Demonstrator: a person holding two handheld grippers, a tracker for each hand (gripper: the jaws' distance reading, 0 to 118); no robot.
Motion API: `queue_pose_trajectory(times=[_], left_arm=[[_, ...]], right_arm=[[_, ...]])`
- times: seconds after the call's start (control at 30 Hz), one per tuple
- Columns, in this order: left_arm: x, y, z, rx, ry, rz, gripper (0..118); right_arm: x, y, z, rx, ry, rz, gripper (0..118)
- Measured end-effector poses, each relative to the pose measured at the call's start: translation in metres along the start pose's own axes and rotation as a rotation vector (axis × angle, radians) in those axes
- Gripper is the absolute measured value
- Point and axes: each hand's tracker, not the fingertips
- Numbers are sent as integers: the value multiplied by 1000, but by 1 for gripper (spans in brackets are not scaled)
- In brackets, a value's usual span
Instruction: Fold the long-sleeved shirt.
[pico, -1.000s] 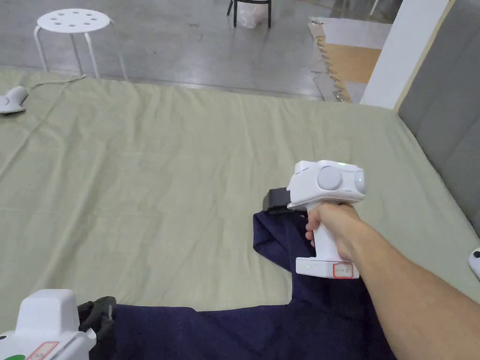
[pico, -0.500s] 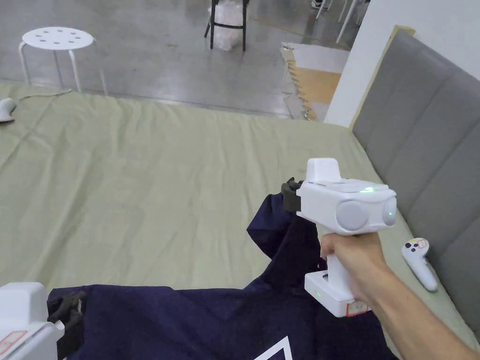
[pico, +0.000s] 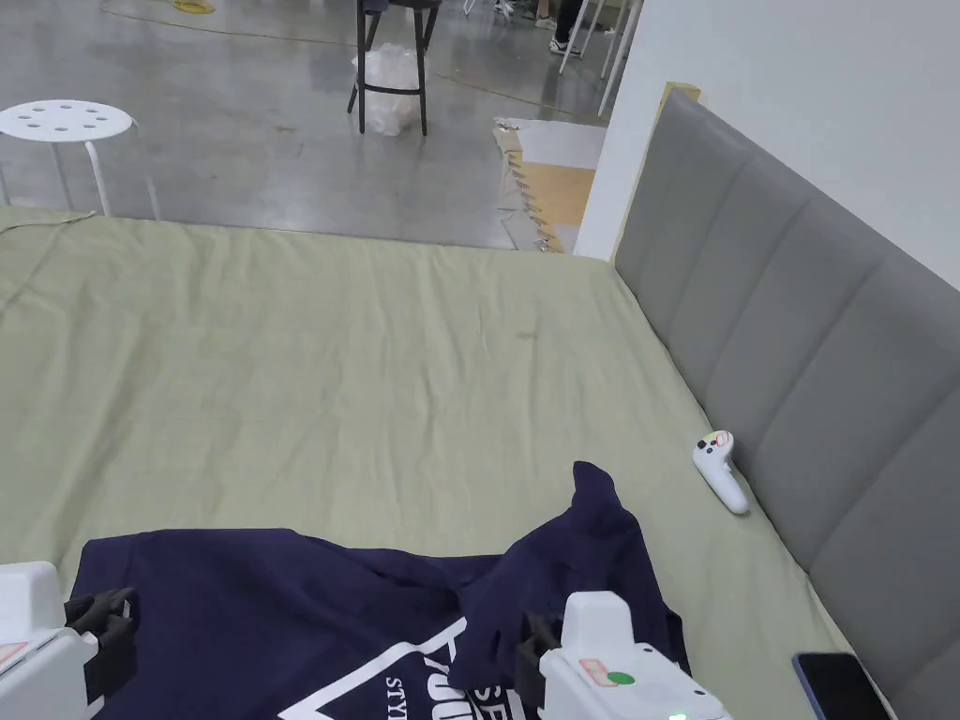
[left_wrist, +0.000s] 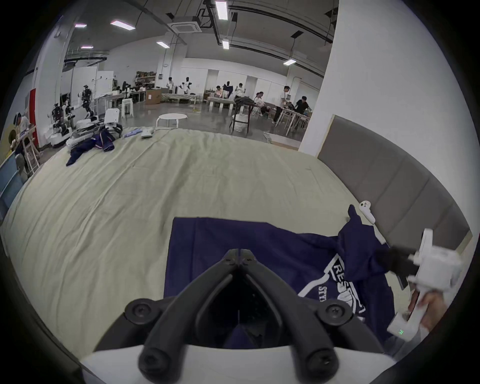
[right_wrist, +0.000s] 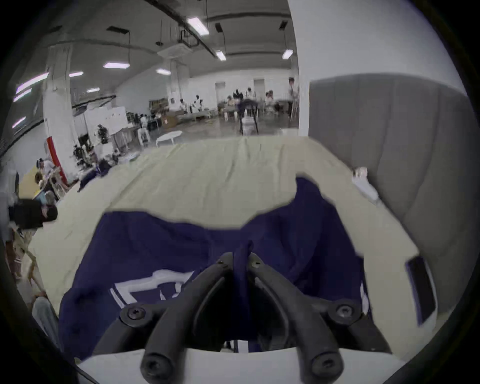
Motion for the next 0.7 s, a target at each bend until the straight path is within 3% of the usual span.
queue_pose_trajectory(times=[0.1, 0.13, 0.17, 0.2, 0.23, 0.27, 0.4, 0.5, 0.53, 0.57, 0.6, 0.63, 0.67, 0.7], left_arm=[[-2, -9, -1, -27, 9, 2, 4], [-3, -12, -1, -34, 15, 0, 4], [-4, -15, -1, -43, 17, -1, 4], [-5, -17, -2, -47, 22, 1, 4], [-10, -21, -7, -54, 29, 2, 4], [-11, -22, -7, -53, 29, 1, 4], [-9, -17, -1, -27, 39, 1, 4], [2, -6, 9, 48, 52, -34, 4], [5, -4, 12, 75, 60, -50, 4], [9, -1, 15, 97, 65, -59, 4], [12, 1, 17, 115, 67, -68, 4], [13, 2, 17, 133, 75, -78, 4], [16, 3, 17, 140, 75, -87, 4], [19, 5, 17, 144, 73, -100, 4]], right_arm=[[4, -14, -7, -87, 13, -39, 13], [6, -15, -10, -120, 25, -45, 27], [9, -15, -13, -180, 17, -39, 62], [14, -14, -16, -216, 14, -29, 87], [17, -13, -14, -210, 13, -24, 107], [20, -10, -8, -187, 15, -10, 115], [28, 17, 33, 9, -18, 45, 115], [29, 35, 67, 142, -112, 139, 115], [30, 38, 77, 187, -116, 156, 114], [31, 39, 85, 234, -117, 162, 100], [31, 36, 90, 263, -130, 169, 70], [33, 35, 92, 268, -162, 167, 26], [35, 32, 93, 287, -172, 149, 0], [41, 30, 92, 277, -126, 132, 0]])
